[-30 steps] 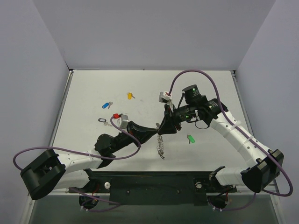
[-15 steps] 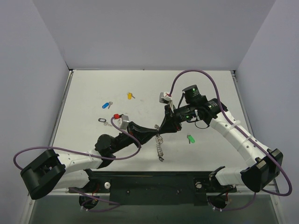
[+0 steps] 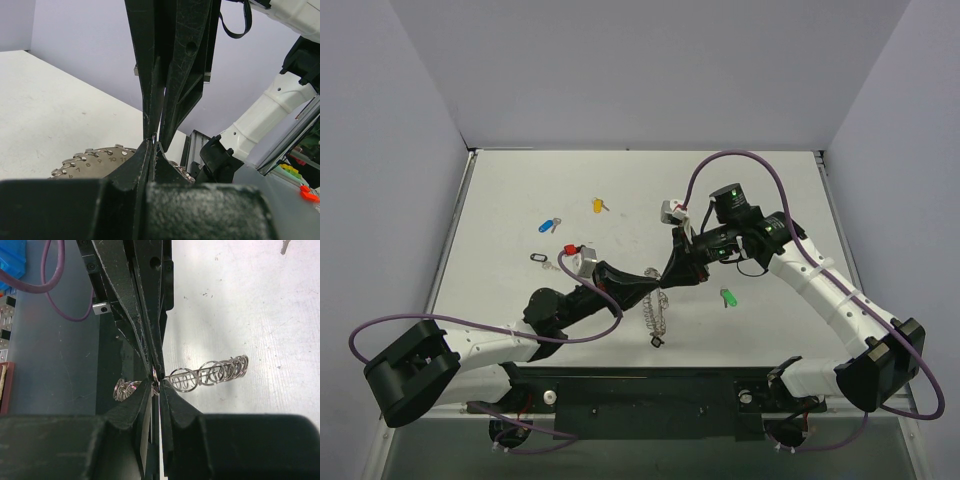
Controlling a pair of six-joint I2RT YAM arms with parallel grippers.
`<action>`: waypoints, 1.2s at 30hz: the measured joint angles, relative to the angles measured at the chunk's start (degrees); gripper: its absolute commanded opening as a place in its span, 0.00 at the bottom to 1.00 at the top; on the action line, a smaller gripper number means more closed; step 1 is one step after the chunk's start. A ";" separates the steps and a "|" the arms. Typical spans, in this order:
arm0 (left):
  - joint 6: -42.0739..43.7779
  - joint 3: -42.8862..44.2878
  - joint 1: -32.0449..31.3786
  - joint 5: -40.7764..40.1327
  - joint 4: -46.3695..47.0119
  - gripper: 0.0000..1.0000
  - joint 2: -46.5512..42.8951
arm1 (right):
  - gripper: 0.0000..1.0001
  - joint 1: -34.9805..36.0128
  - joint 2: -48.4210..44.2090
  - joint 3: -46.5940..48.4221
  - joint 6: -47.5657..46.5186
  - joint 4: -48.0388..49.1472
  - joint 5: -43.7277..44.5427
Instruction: Put the keys on the keyring
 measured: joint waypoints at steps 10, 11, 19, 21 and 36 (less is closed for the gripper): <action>0.00 0.00 -0.04 0.00 0.02 0.00 0.00 | 0.06 0.00 0.00 -0.22 -0.76 -0.11 -0.59; 0.00 0.00 -0.04 0.00 0.02 0.00 0.00 | 0.06 -0.02 0.00 -0.22 -0.90 -0.17 -0.61; 0.00 -0.02 -0.04 0.02 -0.02 0.00 0.00 | 0.00 -0.11 0.00 -0.26 -1.95 -0.50 -0.81; 0.00 -0.02 -0.04 0.02 -0.02 0.00 0.00 | 0.00 -0.15 0.00 -0.26 -2.14 -0.61 -0.92; -0.94 -0.07 -0.09 -1.46 -0.39 0.37 -0.35 | 0.00 0.02 0.02 -0.11 1.44 -1.99 3.19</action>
